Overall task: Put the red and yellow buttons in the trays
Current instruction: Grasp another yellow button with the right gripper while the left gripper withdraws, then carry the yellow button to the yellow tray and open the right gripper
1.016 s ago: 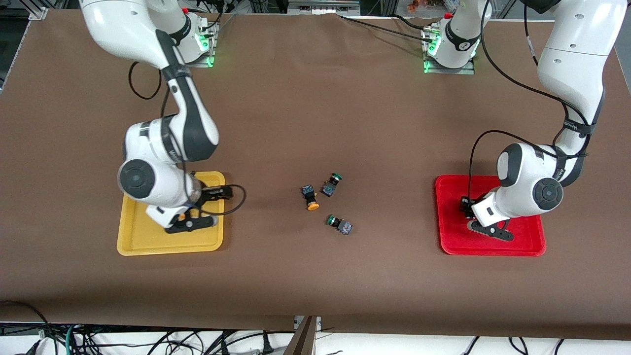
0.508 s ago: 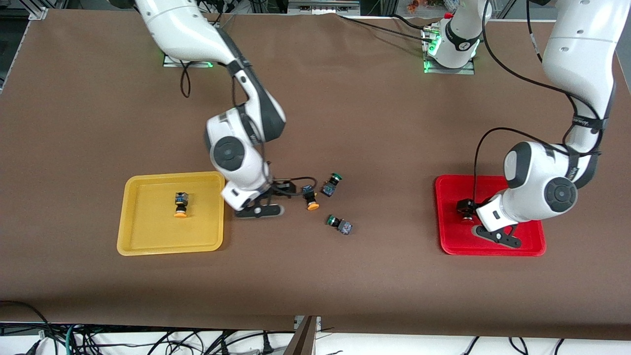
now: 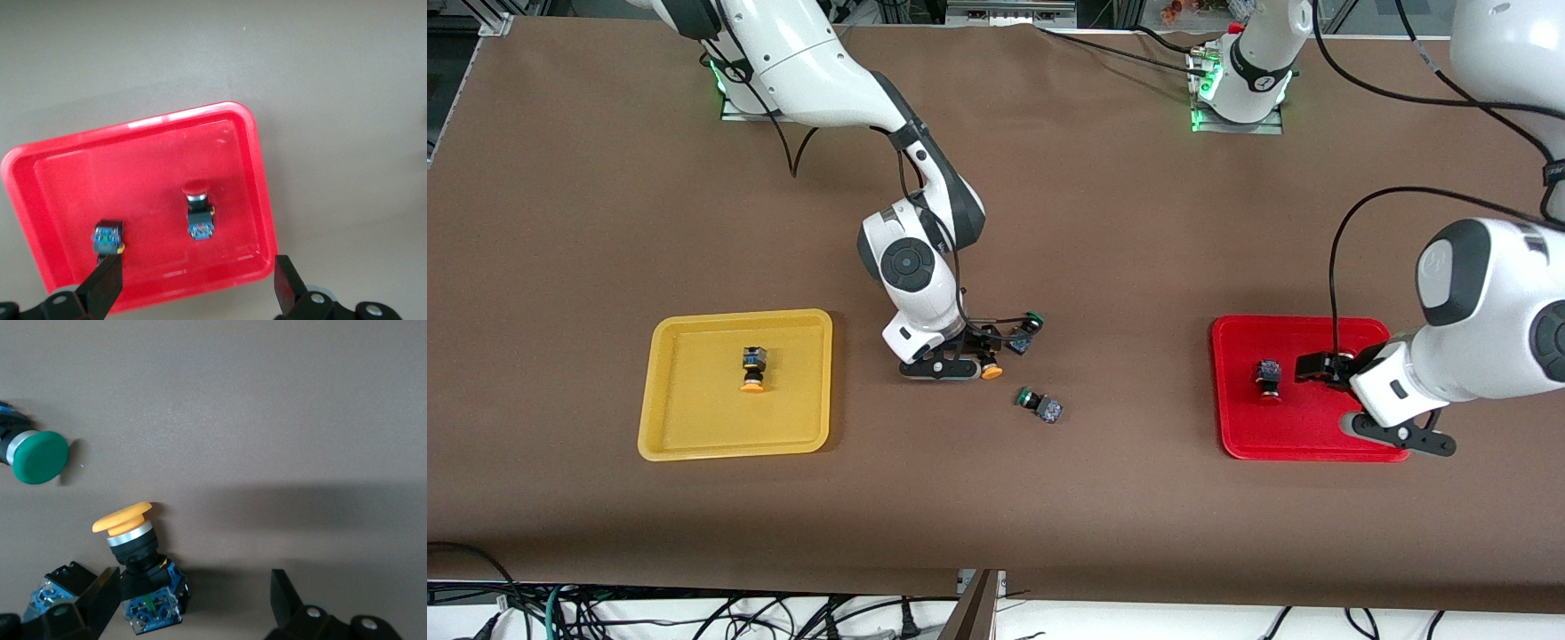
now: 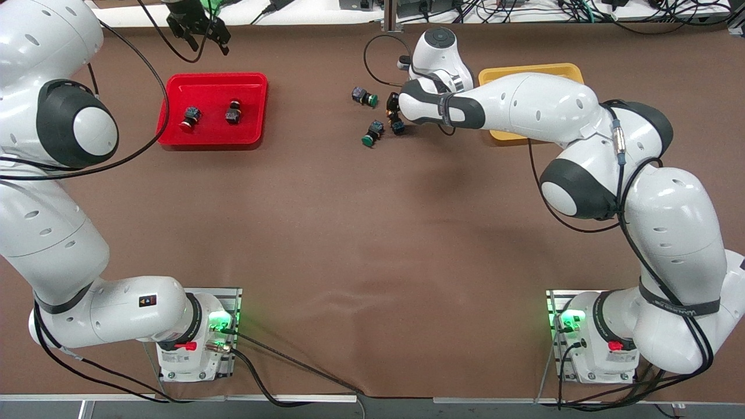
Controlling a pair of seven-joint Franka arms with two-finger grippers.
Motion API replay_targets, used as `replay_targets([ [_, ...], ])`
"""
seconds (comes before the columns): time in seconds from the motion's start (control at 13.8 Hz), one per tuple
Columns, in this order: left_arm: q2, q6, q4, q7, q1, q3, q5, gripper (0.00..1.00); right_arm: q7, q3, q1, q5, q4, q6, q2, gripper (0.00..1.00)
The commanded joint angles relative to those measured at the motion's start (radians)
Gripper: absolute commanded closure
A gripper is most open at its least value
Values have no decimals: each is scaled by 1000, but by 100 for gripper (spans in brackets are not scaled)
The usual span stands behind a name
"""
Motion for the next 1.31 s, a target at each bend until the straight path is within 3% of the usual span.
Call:
replay_targets([
  [0.0, -118, -116, -14, -122, -39, 7, -8, 0, 47, -10, 38, 15, 8, 73, 33, 1],
  [0.44, -333, -256, -18, -193, -61, 56, -8, 0, 84, -11, 72, 2, 7, 122, 64, 3],
  [0.51, -365, -270, -32, -193, -64, 58, -7, 0, 78, -16, 72, 1, 7, 122, 64, 14],
  [0.8, -459, -293, -162, -264, -66, 65, -11, 0, 56, -40, 65, -5, 5, 113, 41, 92],
  [0.87, -460, -293, -175, -272, -67, 67, -13, 0, 42, -54, 63, -5, 5, 87, 28, 100],
  [1.09, -466, -293, -183, -277, -76, 105, -76, 0, -166, -146, 39, 11, 5, -89, -54, 100],
  [1.23, -456, -295, -180, -272, -89, 133, -74, 0, -339, -164, -41, 16, 5, -207, -116, 100],
])
